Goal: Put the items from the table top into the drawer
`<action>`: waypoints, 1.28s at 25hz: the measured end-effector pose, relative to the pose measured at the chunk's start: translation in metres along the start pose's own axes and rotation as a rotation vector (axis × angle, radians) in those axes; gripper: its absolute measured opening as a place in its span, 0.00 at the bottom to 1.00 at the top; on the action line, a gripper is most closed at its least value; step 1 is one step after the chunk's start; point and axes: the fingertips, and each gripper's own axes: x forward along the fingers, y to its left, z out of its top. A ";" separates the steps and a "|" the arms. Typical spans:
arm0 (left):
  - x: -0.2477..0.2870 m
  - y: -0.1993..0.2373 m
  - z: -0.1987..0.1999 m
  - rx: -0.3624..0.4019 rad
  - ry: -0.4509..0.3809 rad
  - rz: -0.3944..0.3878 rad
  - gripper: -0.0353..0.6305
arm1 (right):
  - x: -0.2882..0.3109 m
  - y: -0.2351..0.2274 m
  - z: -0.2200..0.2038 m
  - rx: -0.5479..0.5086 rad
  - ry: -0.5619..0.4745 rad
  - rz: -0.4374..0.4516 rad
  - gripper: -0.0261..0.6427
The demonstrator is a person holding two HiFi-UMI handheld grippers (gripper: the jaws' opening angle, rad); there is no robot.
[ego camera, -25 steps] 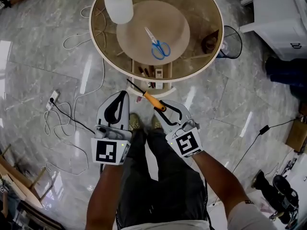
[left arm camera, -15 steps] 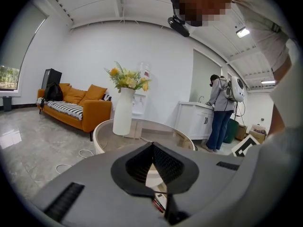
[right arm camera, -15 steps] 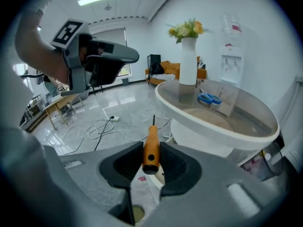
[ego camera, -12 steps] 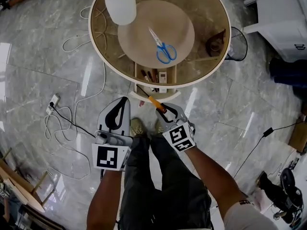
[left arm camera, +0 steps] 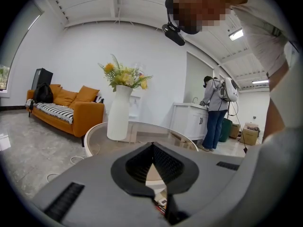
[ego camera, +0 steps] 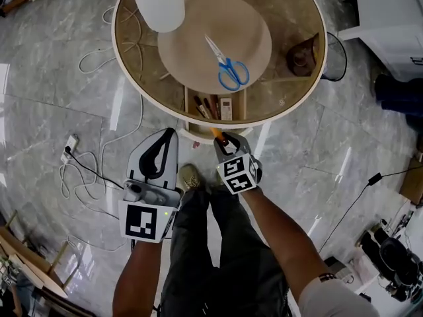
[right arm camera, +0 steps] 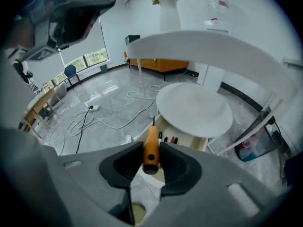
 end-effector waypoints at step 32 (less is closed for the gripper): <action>0.012 0.015 -0.013 0.017 0.005 0.011 0.05 | 0.031 0.018 0.017 -0.074 -0.089 0.045 0.08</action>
